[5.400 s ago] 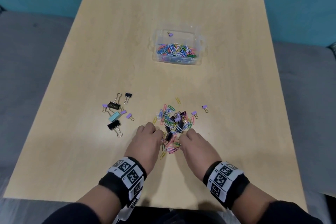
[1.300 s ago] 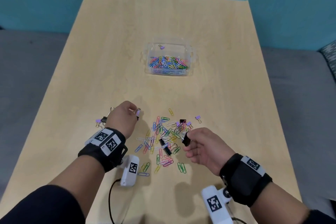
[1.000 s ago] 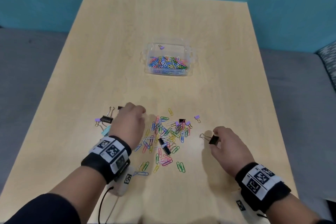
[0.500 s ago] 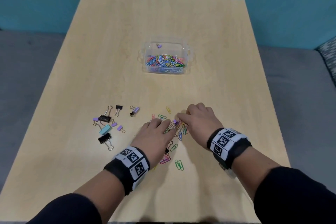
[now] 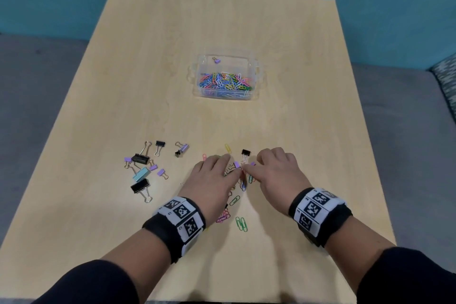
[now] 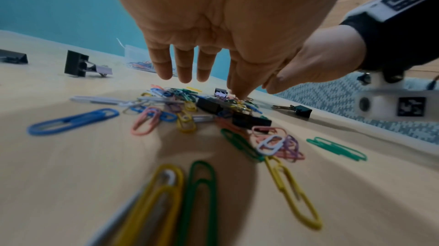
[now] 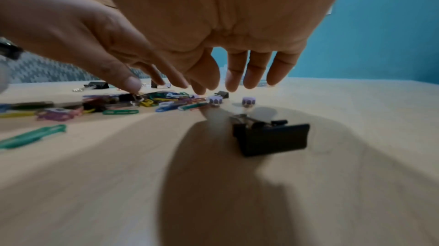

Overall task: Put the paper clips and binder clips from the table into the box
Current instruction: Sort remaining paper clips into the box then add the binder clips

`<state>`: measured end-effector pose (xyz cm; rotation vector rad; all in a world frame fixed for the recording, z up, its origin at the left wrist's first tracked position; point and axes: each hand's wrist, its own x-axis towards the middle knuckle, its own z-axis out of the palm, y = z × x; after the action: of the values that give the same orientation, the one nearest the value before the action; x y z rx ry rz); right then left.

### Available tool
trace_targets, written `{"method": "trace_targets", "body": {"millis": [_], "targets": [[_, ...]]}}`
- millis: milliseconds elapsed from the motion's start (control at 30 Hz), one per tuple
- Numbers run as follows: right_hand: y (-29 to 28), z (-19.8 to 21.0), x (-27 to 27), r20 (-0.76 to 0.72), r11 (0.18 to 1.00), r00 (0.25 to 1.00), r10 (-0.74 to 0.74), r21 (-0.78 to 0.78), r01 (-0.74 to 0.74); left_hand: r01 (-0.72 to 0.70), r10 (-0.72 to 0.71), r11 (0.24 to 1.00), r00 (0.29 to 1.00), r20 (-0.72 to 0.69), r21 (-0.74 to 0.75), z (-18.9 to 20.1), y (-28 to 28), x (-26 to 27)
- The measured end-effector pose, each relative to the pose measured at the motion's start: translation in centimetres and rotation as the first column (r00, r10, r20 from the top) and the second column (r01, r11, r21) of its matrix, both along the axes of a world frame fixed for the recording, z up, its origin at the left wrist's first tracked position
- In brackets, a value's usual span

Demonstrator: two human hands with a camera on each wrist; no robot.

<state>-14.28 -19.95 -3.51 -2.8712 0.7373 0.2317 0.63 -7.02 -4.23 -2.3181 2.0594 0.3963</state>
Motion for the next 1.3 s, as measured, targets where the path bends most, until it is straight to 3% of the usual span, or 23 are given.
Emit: {"method": "trace_targets", "body": {"millis": [200, 367, 500, 600, 700, 833, 967, 1033, 1100, 1167, 1233, 1300], "targets": [[2.4, 0.0, -1.3, -0.051, 1.000, 0.998, 0.026, 0.002, -0.026, -0.052, 0.051, 0.999, 0.999, 0.016, 0.009, 0.6, -1.2, 0.2], [3.3, 0.3, -2.2, -0.019, 0.994, 0.994, -0.112, -0.016, 0.111, -0.083, 0.082, 0.996, 0.996, 0.041, 0.025, 0.9, -1.0, 0.7], [4.8, 0.0, -2.7, -0.033, 0.998, 0.998, -0.055, 0.012, 0.055, -0.071, 0.068, 0.996, 0.997, 0.047, 0.061, 0.5, -1.3, 1.0], [4.9, 0.3, -2.4, -0.015, 0.992, 0.993, -0.121, 0.022, 0.121, -0.084, 0.082, 0.995, 0.996, 0.033, 0.046, 0.5, -2.2, 1.3], [4.8, 0.6, -2.3, -0.021, 0.985, 0.986, -0.164, 0.053, 0.165, -0.160, 0.159, 0.987, 0.985, -0.074, -0.008, 0.4, -2.9, 2.0], [5.2, 0.7, -2.2, 0.000, 0.988, 0.995, -0.100, 0.116, 0.099, -0.409, 0.367, 0.908, 0.882, -0.296, -0.091, 0.3, -2.7, 3.7], [5.8, 0.7, -1.2, 0.033, 0.977, 0.999, -0.036, 0.212, 0.028, -0.488, 0.398, 0.865, 0.808, -0.434, -0.115, 0.0, -2.9, 5.3], [6.0, 0.8, -0.4, 0.055, 0.974, 0.998, -0.028, 0.224, 0.015, -0.365, 0.280, 0.919, 0.871, -0.403, -0.151, -0.3, -3.5, 5.8], [6.2, 0.7, 0.4, 0.060, 0.973, 0.998, -0.030, 0.230, 0.016, -0.112, 0.080, 0.989, 0.954, -0.287, -0.096, -0.5, -4.1, 5.7], [6.3, 0.4, 0.9, 0.039, 0.972, 0.999, -0.031, 0.235, 0.021, 0.064, -0.070, 0.997, 0.977, -0.200, -0.033, -0.4, -4.2, 5.7], [6.3, 0.2, 1.0, 0.004, 0.971, 1.000, -0.025, 0.239, 0.024, 0.114, -0.114, 0.993, 0.977, -0.180, -0.014, -0.4, -3.7, 5.8], [6.5, 0.3, 0.8, -0.015, 0.969, 1.000, 0.002, 0.246, 0.002, 0.049, -0.053, 0.999, 0.964, -0.262, -0.023, -0.2, -2.3, 6.3]]}}
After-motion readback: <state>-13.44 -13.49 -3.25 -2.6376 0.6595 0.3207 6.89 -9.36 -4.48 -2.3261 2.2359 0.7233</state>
